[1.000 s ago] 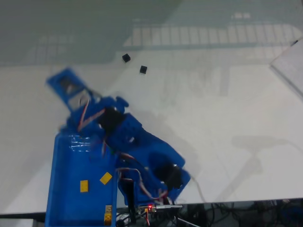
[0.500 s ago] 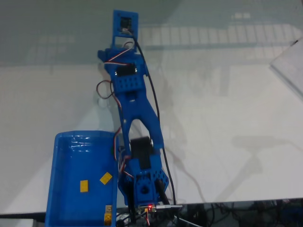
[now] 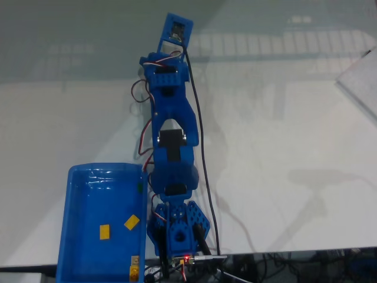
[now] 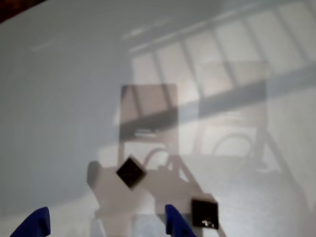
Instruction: Pick up all the lego then put into the bin
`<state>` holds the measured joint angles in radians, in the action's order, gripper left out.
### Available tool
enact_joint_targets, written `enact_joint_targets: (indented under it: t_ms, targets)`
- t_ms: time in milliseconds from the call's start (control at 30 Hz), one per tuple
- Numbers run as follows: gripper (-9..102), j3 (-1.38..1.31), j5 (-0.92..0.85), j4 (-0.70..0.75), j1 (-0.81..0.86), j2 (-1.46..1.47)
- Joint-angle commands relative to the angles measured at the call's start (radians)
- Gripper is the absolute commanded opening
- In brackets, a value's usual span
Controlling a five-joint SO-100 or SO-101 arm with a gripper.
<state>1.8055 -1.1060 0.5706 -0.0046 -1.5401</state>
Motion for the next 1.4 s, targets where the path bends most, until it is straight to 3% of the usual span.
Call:
enact_joint_targets:
  t_ms: [0, 1367]
  targets:
    - [31, -0.110, 0.009, -0.015, 0.006, 0.034]
    - [25, -0.321, -0.052, 0.005, -0.003, 0.373]
